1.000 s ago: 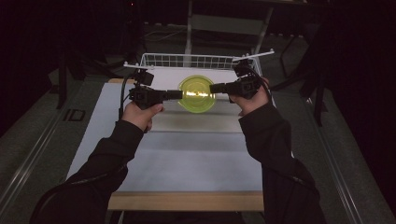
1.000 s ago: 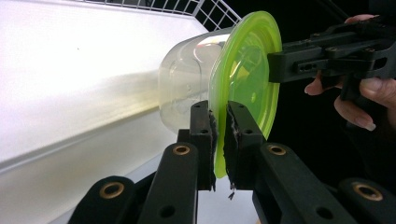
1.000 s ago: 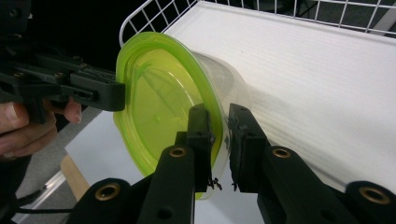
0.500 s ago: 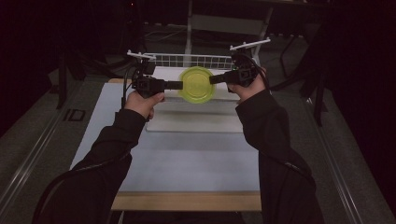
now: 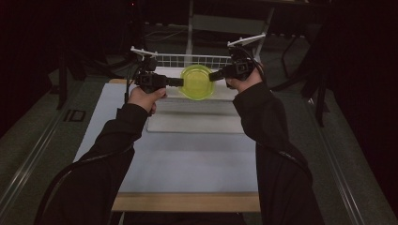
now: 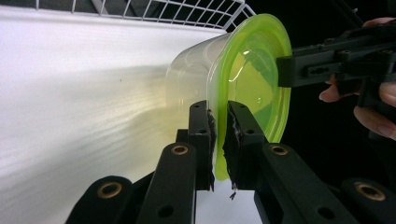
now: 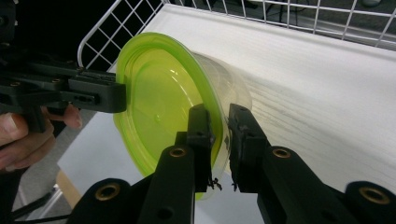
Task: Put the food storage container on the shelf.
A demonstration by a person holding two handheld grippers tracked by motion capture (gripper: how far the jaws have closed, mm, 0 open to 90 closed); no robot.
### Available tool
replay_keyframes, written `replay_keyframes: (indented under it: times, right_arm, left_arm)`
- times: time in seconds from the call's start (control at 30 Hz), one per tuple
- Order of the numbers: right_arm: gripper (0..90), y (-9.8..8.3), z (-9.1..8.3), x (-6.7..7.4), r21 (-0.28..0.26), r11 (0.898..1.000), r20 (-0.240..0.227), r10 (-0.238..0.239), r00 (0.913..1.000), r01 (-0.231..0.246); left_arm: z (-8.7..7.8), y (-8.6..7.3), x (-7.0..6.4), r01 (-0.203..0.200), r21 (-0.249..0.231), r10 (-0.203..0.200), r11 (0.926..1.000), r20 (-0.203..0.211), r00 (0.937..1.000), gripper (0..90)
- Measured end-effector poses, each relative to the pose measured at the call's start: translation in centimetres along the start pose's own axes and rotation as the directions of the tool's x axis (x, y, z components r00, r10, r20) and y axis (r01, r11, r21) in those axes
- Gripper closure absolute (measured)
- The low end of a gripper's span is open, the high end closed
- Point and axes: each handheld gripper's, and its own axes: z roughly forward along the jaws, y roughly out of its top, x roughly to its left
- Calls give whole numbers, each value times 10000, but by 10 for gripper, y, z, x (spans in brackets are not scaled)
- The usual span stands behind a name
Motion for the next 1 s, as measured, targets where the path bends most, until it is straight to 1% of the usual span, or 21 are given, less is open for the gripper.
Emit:
replay_keyframes:
  times: [0.1, 0.17, 0.2, 0.23, 0.27, 0.3, 0.33, 0.4, 0.43, 0.47, 0.5, 0.53, 0.57, 0.6, 0.63, 0.73, 0.77, 0.83, 0.9, 0.97, 1.0]
  right_arm:
    - [799, 4, 2, -3, 20, 9997, -167, 243, 9996, -243]
    - [799, 7, 4, -5, 92, 9989, -216, 453, 9987, -452]
    - [799, 7, 4, -5, 92, 9989, -216, 453, 9987, -452]
    - [798, 9, 7, -7, 255, 9981, -197, 563, 9982, -558]
    - [798, 10, 9, -10, 302, 9967, -313, 757, 9966, -748]
    - [798, 10, 9, -10, 302, 9967, -313, 757, 9966, -748]
    - [795, 12, 10, -15, 298, 9942, -400, 1040, 9938, -1029]
    - [783, 13, 11, -17, 218, 9930, -318, 1167, 9927, -1161]
    - [740, 14, 11, -18, 155, 9929, -208, 1185, 9927, -1182]
    - [740, 14, 11, -18, 155, 9929, -208, 1185, 9927, -1182]
    - [664, 15, 11, -18, -178, 9937, 31, 1108, 9938, -1107]
    - [649, 15, 11, -18, -279, 9932, 25, 1133, 9936, -1132]
    - [607, 15, 12, -19, -395, 9930, 124, 1116, 9937, -1110]
    - [607, 15, 12, -19, -395, 9930, 124, 1116, 9937, -1110]
    - [604, 15, 12, -20, -564, 9923, 203, 1111, 9936, -1098]
    - [589, 15, 13, -21, -531, 9923, 283, 1132, 9932, -1116]
    - [589, 14, 15, -23, -516, 9931, 399, 1077, 9934, -1056]
    - [592, 13, 17, -24, -492, 9926, 407, 1133, 9927, -1113]
    - [606, 12, 19, -25, -472, 9908, 105, 1275, 9918, -1269]
    - [611, 11, 21, -23, -405, 9917, 112, 1229, 9924, -1223]
    - [611, 11, 22, -23, -368, 9914, 44, 1254, 9921, -1252]
  left_arm:
    - [0, 3, -1, -142, -107, 141, 9998, -145, 9998, 803]
    - [2, 5, 0, -188, -180, 181, 9997, -386, 9991, 792]
    - [2, 5, 0, -188, -180, 181, 9997, -386, 9991, 784]
    - [6, 5, 3, -183, -94, 178, 9998, -451, 9988, 783]
    - [6, 5, 3, -183, -94, 178, 9998, -451, 9988, 783]
    - [8, 5, 4, -137, -85, 133, 9999, -400, 9991, 783]
    - [11, 6, 5, -155, -205, 146, 9997, -454, 9989, 783]
    - [14, 6, 6, -62, -238, 50, 9997, -501, 9987, 773]
    - [15, 7, 6, -15, -258, -1, 9997, -615, 9981, 764]
    - [15, 7, 6, -15, -258, -1, 9997, -615, 9981, 760]
    - [18, 7, 8, 113, -261, -131, 9996, -696, 9975, 753]
    - [19, 7, 9, 118, -261, -136, 9996, -704, 9974, 743]
    - [19, 7, 10, 76, -300, -99, 9995, -781, 9969, 733]
    - [19, 7, 10, 76, -300, -99, 9995, -781, 9969, 717]
    - [19, 8, 10, 109, -368, -139, 9993, -819, 9965, 697]
    - [18, 8, 10, 134, -514, -174, 9986, -782, 9968, 601]
    - [19, 9, 10, 115, -538, -157, 9985, -771, 9969, 600]
    - [19, 9, 9, 74, -560, -121, 9984, -840, 9964, 599]
    - [20, 10, 9, 43, -607, -101, 9981, -954, 9954, 599]
    - [20, 10, 9, 21, -657, -87, 9978, -1017, 9948, 563]
    - [21, 11, 10, 56, -828, -152, 9965, -1157, 9932, 562]
